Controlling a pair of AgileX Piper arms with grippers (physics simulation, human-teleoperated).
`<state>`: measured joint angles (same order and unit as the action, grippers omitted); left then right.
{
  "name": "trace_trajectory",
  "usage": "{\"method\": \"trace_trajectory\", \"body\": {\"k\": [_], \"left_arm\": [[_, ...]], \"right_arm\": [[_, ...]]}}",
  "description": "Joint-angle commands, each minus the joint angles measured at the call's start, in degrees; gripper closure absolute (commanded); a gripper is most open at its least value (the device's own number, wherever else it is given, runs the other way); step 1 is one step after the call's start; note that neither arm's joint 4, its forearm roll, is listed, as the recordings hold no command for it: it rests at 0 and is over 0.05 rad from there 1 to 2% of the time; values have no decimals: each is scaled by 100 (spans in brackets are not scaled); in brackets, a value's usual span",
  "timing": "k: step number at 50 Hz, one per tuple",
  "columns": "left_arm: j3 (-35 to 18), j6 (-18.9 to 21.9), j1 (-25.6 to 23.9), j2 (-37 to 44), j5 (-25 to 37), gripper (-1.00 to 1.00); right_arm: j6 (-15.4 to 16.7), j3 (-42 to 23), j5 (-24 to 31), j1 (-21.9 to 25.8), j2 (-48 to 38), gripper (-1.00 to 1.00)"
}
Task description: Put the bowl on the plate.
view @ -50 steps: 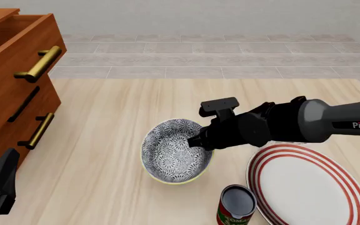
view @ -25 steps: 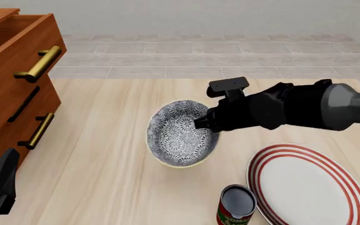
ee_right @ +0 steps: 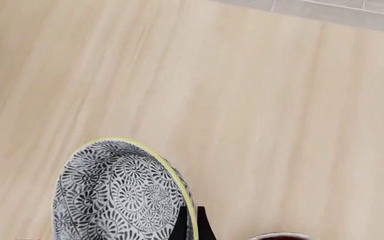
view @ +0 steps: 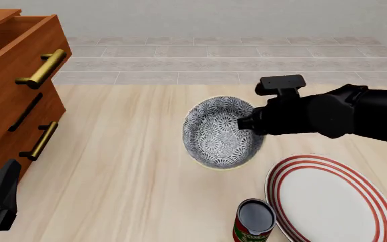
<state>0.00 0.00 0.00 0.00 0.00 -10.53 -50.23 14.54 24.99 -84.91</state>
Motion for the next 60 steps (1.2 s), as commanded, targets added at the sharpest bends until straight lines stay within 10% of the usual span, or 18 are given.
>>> {"method": "trace_trajectory", "body": {"k": [1,23,60], "left_arm": [[0,0,0,0,0,-100],[0,0,0,0,0,-100],[0,0,0,0,0,-100]], "right_arm": [[-63,550,5,-363,648,100],[-184,1649,242,-1233,2115,100],[-223,2735,2118,-2655,5228,100]]}}
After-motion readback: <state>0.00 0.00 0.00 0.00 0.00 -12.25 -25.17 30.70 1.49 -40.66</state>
